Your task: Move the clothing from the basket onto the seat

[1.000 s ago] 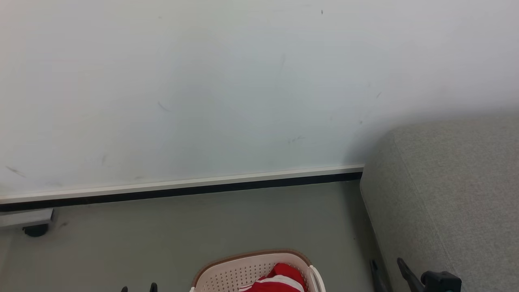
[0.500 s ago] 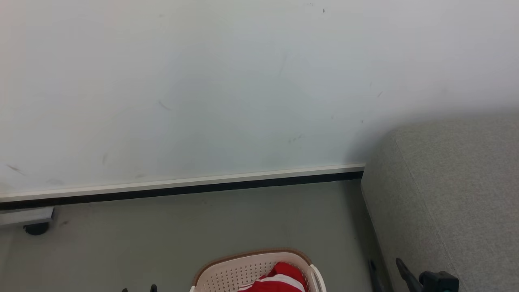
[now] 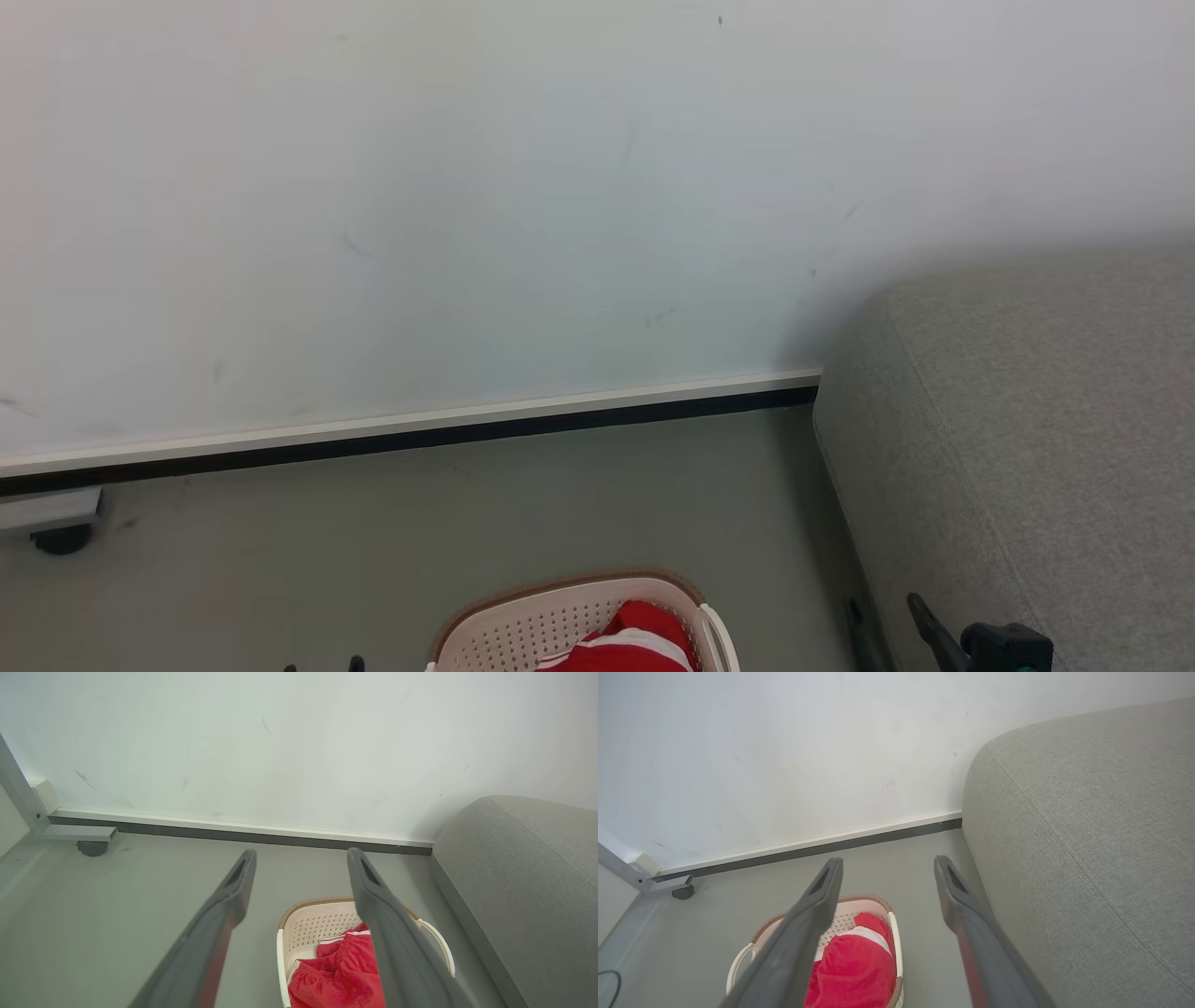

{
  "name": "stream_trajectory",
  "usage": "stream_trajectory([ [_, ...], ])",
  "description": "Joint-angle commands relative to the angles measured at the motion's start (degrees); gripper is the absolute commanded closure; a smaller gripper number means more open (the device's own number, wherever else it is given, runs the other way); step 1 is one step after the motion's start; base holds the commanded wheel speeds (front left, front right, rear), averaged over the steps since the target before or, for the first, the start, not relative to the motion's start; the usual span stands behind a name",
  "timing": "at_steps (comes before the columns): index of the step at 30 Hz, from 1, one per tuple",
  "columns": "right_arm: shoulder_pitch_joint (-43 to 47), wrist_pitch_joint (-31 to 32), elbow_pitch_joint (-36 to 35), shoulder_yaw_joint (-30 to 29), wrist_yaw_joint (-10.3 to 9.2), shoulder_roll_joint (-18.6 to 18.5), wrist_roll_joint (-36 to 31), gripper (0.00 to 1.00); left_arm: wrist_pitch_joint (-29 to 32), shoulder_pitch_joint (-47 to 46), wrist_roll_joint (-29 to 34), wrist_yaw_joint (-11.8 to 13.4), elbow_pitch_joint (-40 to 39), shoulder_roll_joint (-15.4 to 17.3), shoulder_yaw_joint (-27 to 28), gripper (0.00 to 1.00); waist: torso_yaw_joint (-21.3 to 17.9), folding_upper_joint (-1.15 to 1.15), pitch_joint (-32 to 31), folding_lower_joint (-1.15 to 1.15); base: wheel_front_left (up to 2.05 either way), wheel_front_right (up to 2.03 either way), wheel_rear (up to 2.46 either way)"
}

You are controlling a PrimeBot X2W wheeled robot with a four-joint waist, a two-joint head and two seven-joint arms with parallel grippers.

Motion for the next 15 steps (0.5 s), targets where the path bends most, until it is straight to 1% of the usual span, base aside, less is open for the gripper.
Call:
stream_trajectory([
  [1, -0.34, -0.18, -0.09, 0.1, 0.02, 0.13, -0.18, 0.0, -0.33, 0.67, -0.79, 0.1, 0.0, 0.28, -0.1, 0.0, -0.75, 0.0, 0.22, 0.0, 0.0, 0.0, 0.0],
  [7, -0.68, -0.02, -0.43, 0.24, 0.02, 0.12, -0.35, 0.0, 0.08, -0.06, -1.13, -0.54, 1.04, 0.2, -1.08, 0.0, -2.43, 0.0, 0.85, 0.0, 0.0, 0.0, 0.0],
  [14, -1.7, 0.26, -1.36, 1.84, 0.02, 0.11, -0.74, 0.0, 0.11, -1.29, -2.46, -0.8, 3.75, -0.15, -2.38, 0.0, -7.52, 0.0, 3.1, 0.0, 0.0, 0.0, 0.0],
  [15, -1.7, 0.26, -1.36, 1.84, 0.02, 0.11, -0.74, 0.0, 0.11, -1.29, -2.46, -0.8, 3.75, -0.15, -2.38, 0.0, -7.52, 0.0, 3.1, 0.0, 0.0, 0.0, 0.0],
])
